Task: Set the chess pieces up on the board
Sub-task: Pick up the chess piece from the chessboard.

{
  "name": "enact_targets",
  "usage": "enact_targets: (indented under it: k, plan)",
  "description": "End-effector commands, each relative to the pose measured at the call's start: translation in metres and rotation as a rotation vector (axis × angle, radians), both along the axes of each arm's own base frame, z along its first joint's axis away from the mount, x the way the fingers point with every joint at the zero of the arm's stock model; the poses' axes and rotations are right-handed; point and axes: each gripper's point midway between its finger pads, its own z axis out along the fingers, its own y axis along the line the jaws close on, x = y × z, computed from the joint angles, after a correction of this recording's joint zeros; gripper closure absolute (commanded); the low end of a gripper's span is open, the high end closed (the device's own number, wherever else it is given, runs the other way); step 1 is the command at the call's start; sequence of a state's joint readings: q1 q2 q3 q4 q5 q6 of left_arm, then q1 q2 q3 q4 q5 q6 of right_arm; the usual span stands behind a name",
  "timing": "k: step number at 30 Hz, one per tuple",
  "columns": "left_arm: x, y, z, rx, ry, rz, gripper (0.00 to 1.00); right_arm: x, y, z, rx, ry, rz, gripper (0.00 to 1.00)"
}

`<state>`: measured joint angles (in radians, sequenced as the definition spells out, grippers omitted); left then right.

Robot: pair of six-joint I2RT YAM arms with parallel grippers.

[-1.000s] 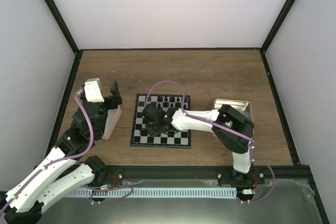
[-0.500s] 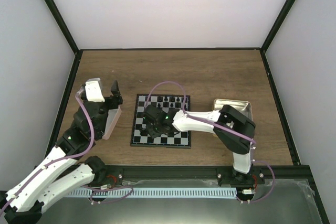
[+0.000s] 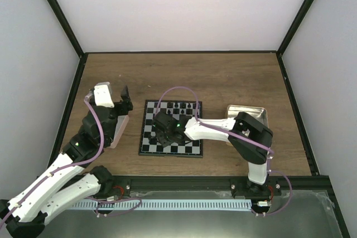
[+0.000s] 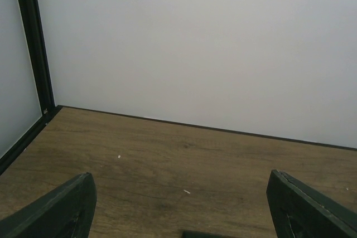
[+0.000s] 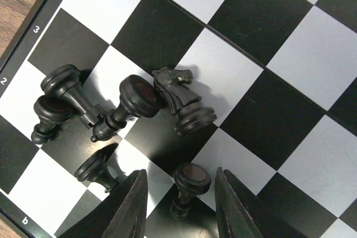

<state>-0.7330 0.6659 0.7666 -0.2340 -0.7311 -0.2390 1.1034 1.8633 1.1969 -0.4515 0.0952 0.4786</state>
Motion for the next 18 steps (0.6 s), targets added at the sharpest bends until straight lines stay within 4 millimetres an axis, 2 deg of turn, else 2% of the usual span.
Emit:
enact_targets:
  k: [1,9,18]
  plan:
    - [-0.001,0.002,0.007,-0.026,-0.015,0.004,0.14,-0.008,-0.001,0.003,-0.016,0.015,0.029,0.64]
    - [-0.002,0.002,0.008,-0.031,-0.018,0.003,0.14,-0.005,-0.011,-0.015,-0.107,0.01,-0.004,0.67]
    - [-0.002,0.003,0.008,-0.032,-0.018,0.004,0.15,0.001,-0.009,-0.018,-0.123,0.021,-0.127,0.75]
